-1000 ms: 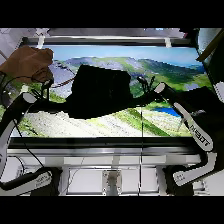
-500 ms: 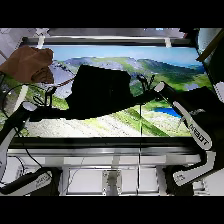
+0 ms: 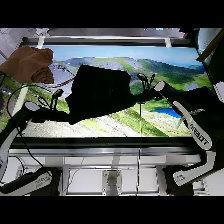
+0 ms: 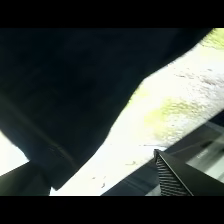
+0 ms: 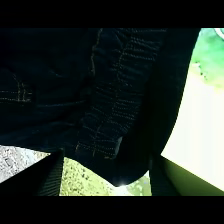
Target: Fold the clothes and pants, and hang the long-sleeved shirts on hangers.
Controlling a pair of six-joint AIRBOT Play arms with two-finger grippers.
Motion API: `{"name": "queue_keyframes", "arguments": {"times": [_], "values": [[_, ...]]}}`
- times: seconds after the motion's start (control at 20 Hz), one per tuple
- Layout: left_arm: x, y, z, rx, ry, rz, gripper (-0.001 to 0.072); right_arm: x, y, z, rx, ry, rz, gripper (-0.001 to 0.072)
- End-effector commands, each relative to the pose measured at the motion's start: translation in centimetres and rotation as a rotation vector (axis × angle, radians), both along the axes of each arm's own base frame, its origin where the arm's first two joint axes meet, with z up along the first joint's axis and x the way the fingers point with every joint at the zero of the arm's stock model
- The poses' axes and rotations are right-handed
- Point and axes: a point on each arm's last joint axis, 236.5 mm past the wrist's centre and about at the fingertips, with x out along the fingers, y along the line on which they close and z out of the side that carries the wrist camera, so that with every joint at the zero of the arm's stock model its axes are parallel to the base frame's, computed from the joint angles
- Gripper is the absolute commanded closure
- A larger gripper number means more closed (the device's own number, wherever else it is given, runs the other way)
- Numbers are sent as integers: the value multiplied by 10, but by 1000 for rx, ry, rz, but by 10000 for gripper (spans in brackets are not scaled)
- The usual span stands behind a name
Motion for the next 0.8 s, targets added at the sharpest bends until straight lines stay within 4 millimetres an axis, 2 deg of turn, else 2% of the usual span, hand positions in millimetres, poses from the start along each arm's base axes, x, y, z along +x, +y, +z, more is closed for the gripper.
{"name": "queue_keyframes", "arguments": {"times": [0.0,0.05,0.15,0.25,0.3,0.35,0.5,0.6,0.65,0.7,0.75], "values": [[3,-8,2,-6,-26,-20,9,0,0,0,-2,-8,10,164],[4,-8,1,-3,-31,-17,30,0,1,0,1,-8,12,165],[4,-8,1,-3,-30,-18,227,0,1,1,2,-11,15,165],[4,-8,1,-4,-28,-15,225,0,1,0,1,-13,18,165],[4,-8,1,-3,-28,-15,225,-1,2,-1,1,-6,20,193],[4,-8,1,-3,-28,-15,225,-4,2,-6,1,13,27,250],[4,-8,1,-3,-28,-15,225,-18,5,-23,7,89,48,254],[4,-8,1,-3,-28,-15,227,-17,9,-23,30,89,43,265],[4,-8,2,-4,-27,-14,253,-14,13,-18,49,76,55,388],[4,-8,2,-9,-15,5,451,-12,17,-10,67,70,63,637],[5,-8,4,-15,-6,19,674,-9,22,2,83,59,81,688]]}}
